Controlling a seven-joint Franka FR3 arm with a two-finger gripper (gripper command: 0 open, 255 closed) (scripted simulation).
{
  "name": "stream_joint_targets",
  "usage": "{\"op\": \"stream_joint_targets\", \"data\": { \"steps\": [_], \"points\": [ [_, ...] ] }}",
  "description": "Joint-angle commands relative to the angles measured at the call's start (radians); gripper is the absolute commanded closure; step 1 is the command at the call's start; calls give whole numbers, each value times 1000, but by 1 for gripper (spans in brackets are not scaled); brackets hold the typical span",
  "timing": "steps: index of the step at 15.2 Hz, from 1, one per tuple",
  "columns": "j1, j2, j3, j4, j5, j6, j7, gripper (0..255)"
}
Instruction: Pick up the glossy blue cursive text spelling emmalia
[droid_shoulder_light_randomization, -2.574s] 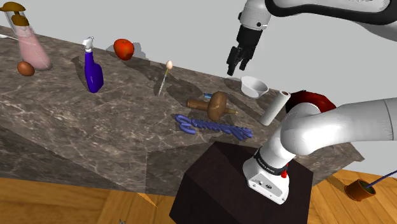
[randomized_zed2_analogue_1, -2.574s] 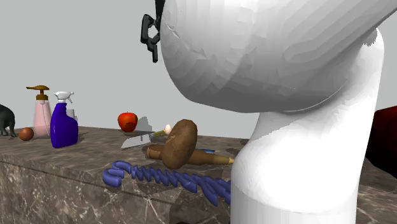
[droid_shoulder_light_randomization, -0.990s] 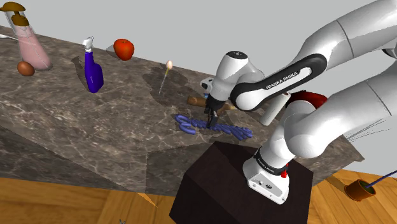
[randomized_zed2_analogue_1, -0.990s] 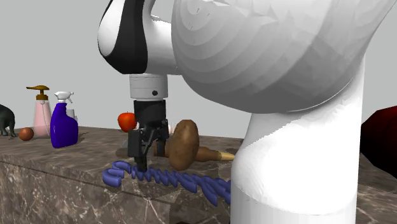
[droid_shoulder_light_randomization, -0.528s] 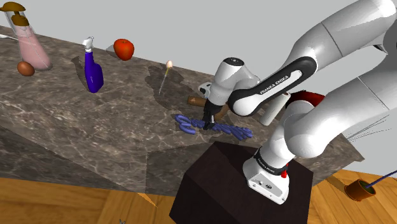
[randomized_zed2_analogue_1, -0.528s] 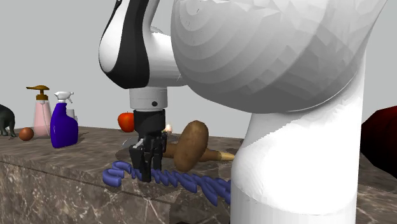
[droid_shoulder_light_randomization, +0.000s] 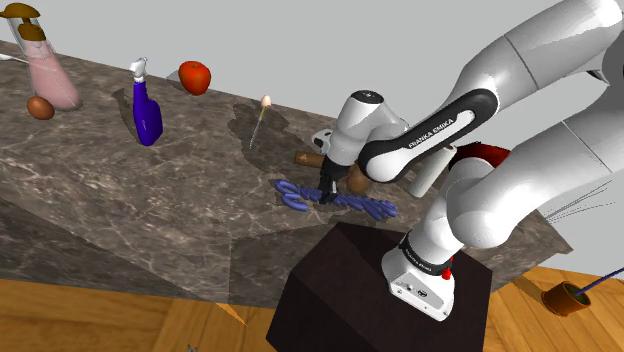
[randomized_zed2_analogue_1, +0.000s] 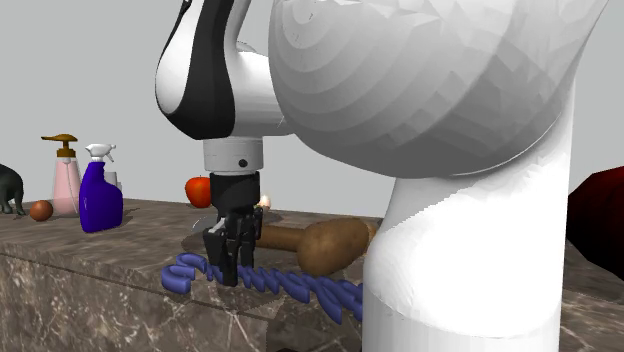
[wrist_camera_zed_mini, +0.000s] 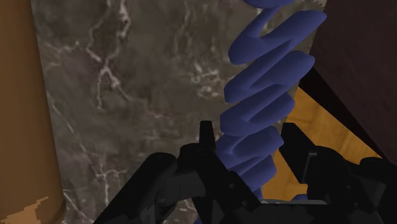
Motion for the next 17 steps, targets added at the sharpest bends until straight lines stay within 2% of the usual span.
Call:
{"op": "stream_joint_targets", "data": {
  "steps": [1,15,17],
  "points": [
    [1,-20,-1,1,3,-22,-4,255],
    [21,-251,-1,72,38,-324,-31,255],
    [21,-253,0,73,38,-327,-32,255]
  ]
}}
